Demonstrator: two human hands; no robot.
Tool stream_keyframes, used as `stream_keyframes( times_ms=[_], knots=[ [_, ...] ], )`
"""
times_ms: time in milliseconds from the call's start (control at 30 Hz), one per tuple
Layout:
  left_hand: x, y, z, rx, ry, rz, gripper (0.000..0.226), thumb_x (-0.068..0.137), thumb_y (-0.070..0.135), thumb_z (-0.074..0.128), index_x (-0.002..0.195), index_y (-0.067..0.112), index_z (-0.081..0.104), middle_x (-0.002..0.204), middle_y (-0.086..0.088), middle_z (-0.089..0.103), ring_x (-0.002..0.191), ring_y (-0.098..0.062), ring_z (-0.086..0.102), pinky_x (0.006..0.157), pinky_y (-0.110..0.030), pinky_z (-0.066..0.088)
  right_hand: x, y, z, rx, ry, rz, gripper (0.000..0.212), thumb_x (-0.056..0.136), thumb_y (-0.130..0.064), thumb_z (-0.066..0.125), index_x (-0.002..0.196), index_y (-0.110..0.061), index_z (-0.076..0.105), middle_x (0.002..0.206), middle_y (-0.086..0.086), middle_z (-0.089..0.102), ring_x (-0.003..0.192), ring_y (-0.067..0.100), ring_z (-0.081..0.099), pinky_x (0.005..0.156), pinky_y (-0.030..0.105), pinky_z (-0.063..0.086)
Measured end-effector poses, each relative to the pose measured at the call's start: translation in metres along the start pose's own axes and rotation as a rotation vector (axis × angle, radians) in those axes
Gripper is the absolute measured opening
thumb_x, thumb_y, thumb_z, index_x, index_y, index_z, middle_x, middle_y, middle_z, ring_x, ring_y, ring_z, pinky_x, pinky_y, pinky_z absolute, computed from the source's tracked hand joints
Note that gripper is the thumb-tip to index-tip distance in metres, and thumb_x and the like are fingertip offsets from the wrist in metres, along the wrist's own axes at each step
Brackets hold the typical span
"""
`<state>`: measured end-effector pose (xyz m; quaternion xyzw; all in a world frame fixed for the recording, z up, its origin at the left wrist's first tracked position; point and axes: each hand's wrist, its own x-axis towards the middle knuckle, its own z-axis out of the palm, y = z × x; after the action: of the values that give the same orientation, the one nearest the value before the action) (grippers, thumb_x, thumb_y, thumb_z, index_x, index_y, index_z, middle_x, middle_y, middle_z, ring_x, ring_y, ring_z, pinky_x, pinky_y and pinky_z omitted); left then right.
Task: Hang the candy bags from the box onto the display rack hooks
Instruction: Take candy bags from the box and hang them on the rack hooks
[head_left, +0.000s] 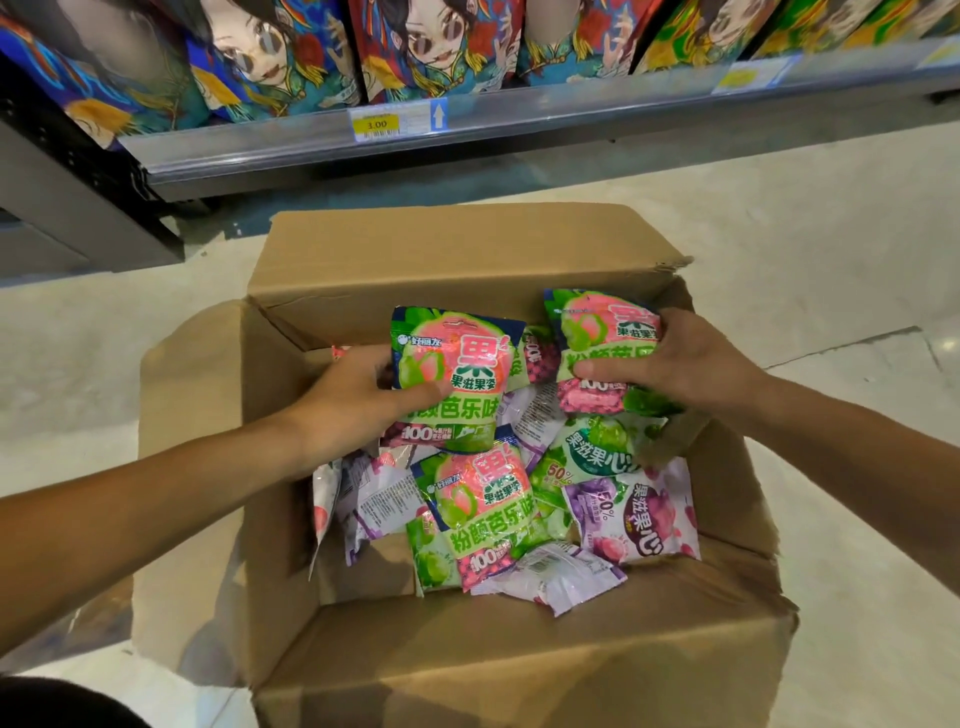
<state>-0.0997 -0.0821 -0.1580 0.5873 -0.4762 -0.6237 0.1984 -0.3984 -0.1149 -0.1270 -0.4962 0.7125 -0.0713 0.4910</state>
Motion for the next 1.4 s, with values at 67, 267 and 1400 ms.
stream_keyframes(
  times_ms=[67, 267, 1400],
  knots=[
    [-0.004, 0.003, 0.002, -0.037, 0.019, -0.027, 0.022, 0.091, 0.019, 0.070, 0.112, 0.012, 0.071, 0.103, 0.004, 0.078, 0.096, -0.012, 0.074, 0.081, -0.020, 0.059, -0.008, 0.000, 0.005, 0.140, -0.001, 0.001, 0.052, 0.066, -0.037, 0.091, 0.111, -0.023, 0.067, 0.096, -0.008, 0.077, 0.080, 0.001, 0.073, 0.066, 0.014, 0.055],
    [-0.066, 0.029, 0.012, -0.154, 0.104, -0.149, 0.025, 0.090, 0.021, 0.072, 0.115, 0.016, 0.070, 0.103, 0.007, 0.078, 0.097, -0.011, 0.074, 0.083, -0.024, 0.059, -0.071, -0.019, 0.005, 0.384, -0.106, 0.091, 0.052, 0.074, -0.022, 0.086, 0.122, -0.023, 0.065, 0.107, 0.001, 0.077, 0.096, 0.019, 0.075, 0.090, 0.041, 0.060],
    [-0.723, 0.646, -0.121, -0.399, 0.513, 0.201, 0.045, 0.080, 0.010, 0.075, 0.121, 0.020, 0.060, 0.110, -0.001, 0.076, 0.101, -0.021, 0.073, 0.073, -0.025, 0.060, -0.734, -0.493, -0.323, 0.515, -0.140, -0.454, 0.040, 0.093, -0.023, 0.068, 0.133, -0.025, 0.061, 0.115, -0.008, 0.075, 0.108, 0.009, 0.071, 0.095, 0.027, 0.056]
  ],
)
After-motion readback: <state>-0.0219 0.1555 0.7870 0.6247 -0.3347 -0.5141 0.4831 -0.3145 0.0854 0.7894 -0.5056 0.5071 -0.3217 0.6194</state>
